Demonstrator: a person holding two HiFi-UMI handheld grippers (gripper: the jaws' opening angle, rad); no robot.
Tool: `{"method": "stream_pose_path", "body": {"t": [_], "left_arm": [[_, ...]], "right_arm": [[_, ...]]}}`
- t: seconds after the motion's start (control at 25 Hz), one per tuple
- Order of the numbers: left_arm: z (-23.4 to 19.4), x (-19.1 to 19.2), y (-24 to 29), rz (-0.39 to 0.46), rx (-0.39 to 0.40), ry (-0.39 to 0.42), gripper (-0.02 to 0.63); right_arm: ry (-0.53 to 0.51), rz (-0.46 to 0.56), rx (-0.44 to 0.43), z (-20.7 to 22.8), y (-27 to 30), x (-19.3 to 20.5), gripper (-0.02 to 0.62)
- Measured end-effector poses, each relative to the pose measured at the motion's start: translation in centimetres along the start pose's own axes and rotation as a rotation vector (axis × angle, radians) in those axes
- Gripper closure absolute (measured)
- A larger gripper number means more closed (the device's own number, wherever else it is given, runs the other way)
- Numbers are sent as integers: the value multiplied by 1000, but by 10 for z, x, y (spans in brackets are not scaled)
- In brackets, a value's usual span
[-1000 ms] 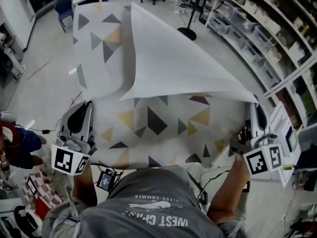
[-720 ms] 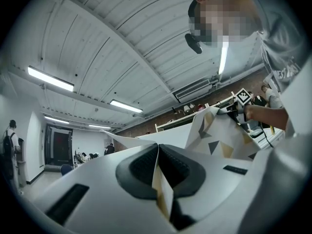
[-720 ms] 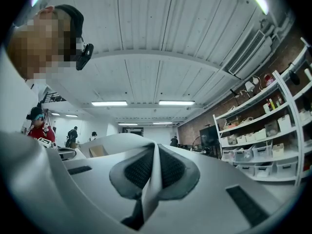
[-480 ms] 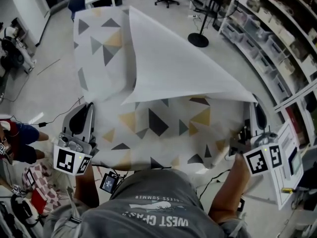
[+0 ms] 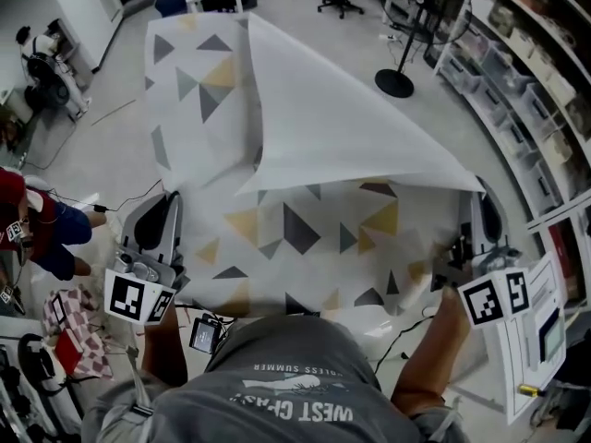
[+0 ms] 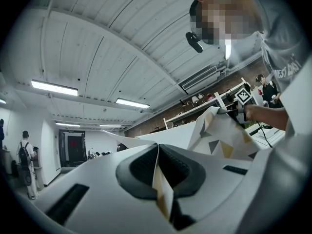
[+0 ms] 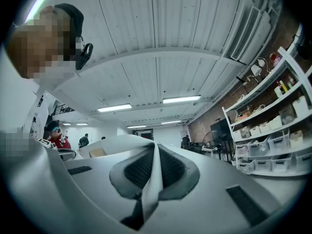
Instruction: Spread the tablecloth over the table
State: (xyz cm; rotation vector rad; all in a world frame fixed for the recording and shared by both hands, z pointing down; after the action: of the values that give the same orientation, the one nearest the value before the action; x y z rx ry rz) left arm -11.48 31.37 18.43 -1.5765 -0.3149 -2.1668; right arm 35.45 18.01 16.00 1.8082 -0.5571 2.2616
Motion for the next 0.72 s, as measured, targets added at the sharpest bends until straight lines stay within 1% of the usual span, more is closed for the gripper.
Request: {"method": "stream_pose_path", "body": {"t": [0.16,0.28,0.44,0.72], "left_arm": [[-6,0,6,-18,-5,8,606],[-17,9,7,-19,11,2,606],[-40,26,26,1,52,-15,606],[-86,39,77,53,133,-27,606]], "right_arm": [[17,-8,-6,3,11,7,581],[16,-13,5,-5,16,13,581],[4,-12,47,-11,27,19,581],[-32,10,139,-13,54,7,581]]}}
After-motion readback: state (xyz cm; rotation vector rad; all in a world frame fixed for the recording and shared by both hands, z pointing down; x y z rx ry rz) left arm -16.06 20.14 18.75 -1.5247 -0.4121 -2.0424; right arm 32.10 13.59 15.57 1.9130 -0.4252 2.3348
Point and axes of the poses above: the fingertips, and each gripper's own axes: y forward along the fingers, z to its right, x out of its underside, the point moved 9 cm from there along -y, backward along the fingers, and after that the axes turned 14 degrees about x, right-handed, at the moved point
